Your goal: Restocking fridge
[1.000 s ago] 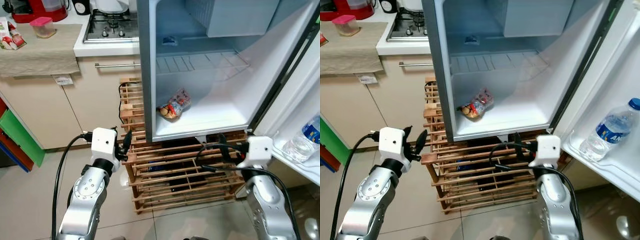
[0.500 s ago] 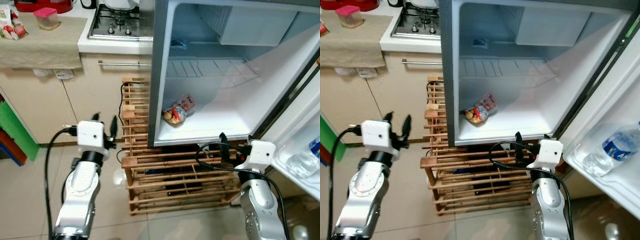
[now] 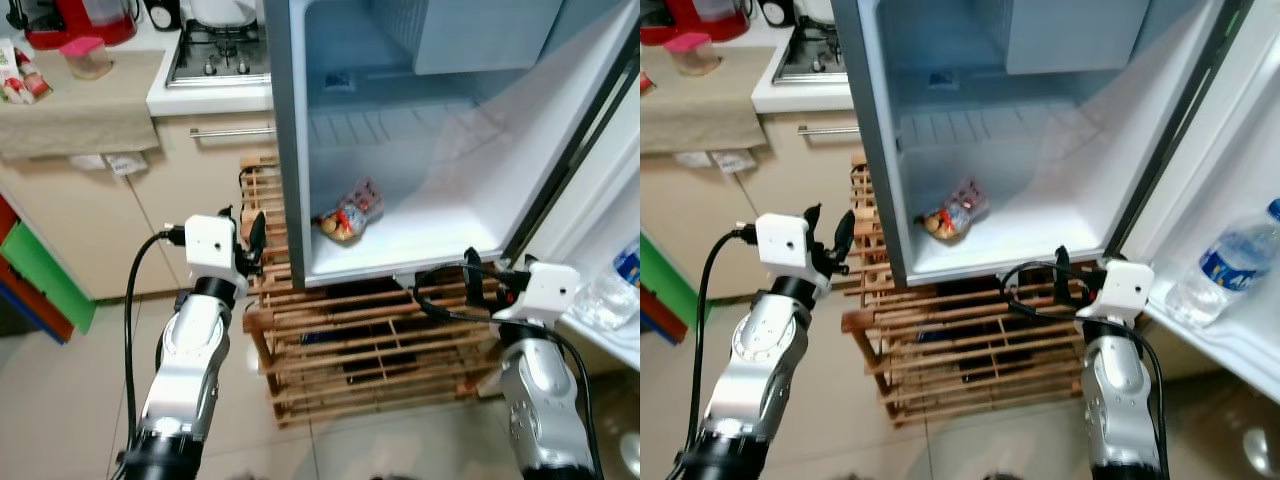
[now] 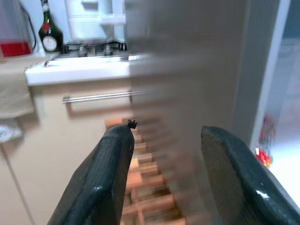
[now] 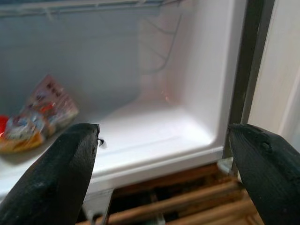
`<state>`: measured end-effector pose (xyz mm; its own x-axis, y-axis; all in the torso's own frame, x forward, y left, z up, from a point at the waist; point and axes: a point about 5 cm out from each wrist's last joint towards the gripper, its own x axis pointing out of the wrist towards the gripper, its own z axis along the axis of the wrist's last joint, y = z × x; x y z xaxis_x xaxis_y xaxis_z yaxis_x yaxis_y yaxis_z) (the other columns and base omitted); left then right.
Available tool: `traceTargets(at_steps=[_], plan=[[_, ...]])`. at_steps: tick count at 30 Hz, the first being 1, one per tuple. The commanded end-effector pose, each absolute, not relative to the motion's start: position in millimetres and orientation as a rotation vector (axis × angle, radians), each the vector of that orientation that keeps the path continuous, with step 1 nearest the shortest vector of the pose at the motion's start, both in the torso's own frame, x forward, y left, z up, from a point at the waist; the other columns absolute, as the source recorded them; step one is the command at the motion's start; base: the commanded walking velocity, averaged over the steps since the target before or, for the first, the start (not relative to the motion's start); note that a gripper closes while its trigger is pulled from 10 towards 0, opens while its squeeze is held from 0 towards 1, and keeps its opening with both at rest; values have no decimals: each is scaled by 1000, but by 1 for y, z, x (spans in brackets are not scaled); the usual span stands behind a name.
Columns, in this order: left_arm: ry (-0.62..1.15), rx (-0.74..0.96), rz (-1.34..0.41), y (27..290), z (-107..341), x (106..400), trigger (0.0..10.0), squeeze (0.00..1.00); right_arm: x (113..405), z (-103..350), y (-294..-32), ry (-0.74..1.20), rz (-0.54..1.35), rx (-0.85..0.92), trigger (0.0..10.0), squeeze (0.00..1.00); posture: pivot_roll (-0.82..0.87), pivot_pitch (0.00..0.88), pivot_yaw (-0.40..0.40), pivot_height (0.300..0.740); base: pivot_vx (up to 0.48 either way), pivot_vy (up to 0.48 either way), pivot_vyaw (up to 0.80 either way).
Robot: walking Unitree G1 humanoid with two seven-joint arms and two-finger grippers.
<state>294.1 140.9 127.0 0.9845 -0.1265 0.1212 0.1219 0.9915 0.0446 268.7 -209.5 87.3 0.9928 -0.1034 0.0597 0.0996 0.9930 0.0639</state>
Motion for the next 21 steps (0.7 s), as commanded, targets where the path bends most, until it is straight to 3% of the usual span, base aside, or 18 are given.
traceTargets(at_steps=[1, 11, 21], plan=[[-95, 45, -118, 140, 121, 295, 10000, 0, 272, 91, -210, -62, -95, 55, 10000, 0, -70, 0, 21, 740, -300, -277, 0], [-70, 46, -151, 132, 115, 292, 10000, 0, 270, 86, -209, -24, -74, 41, 10000, 0, -74, 0, 19, 740, -59, -56, 0], [-65, 34, -191, 126, 114, 292, 10000, 0, 270, 83, -204, -14, -64, 44, 10000, 0, -77, 0, 40, 740, 0, -446, 0]])
